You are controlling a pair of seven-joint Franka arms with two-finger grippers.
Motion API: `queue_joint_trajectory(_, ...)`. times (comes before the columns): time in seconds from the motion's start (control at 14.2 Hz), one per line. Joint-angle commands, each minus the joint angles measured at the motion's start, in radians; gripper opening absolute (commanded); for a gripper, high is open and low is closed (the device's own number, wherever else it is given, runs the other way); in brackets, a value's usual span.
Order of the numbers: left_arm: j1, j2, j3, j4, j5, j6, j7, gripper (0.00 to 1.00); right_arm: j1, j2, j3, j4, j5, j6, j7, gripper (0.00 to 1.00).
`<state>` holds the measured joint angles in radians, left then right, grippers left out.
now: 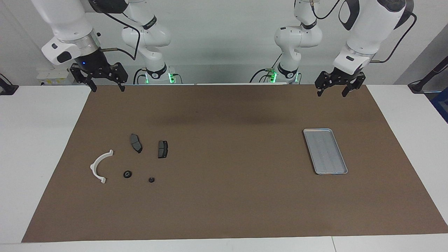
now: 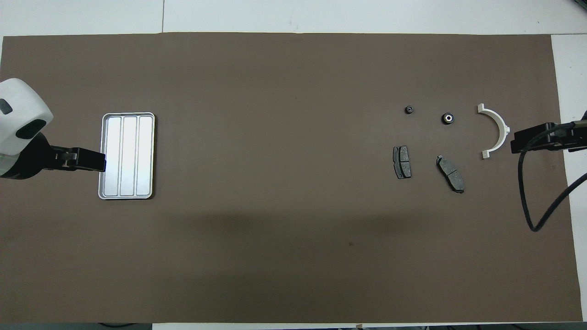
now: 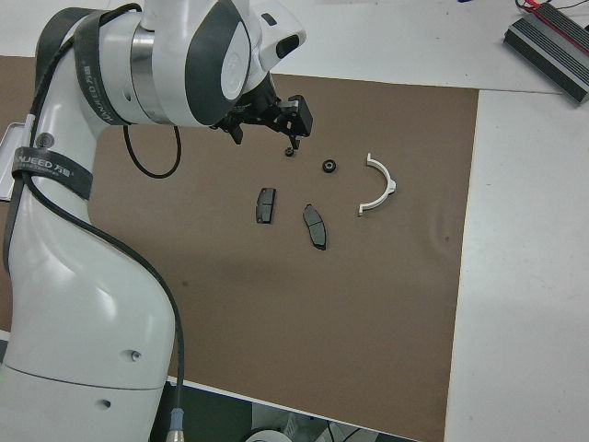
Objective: Pick bearing gear from pile to tray
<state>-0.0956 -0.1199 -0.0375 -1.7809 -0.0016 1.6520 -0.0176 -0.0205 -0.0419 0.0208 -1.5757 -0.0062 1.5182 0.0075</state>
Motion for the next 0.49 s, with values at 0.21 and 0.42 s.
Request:
queue_joint_trajectory(0.21, 0.007, -0.037, 0.001, -0.041, -0.014, 0.012, 0.01, 1.0, -0.015, -0.009, 0.007, -0.007, 0.019, 0.017, -0.031, 1.0)
queue_joint_trajectory(0.42, 0.007, -0.037, 0.001, -0.041, -0.014, 0.014, 0.01, 1.0, -0.015, -0.009, 0.007, -0.007, 0.019, 0.019, -0.035, 1.0)
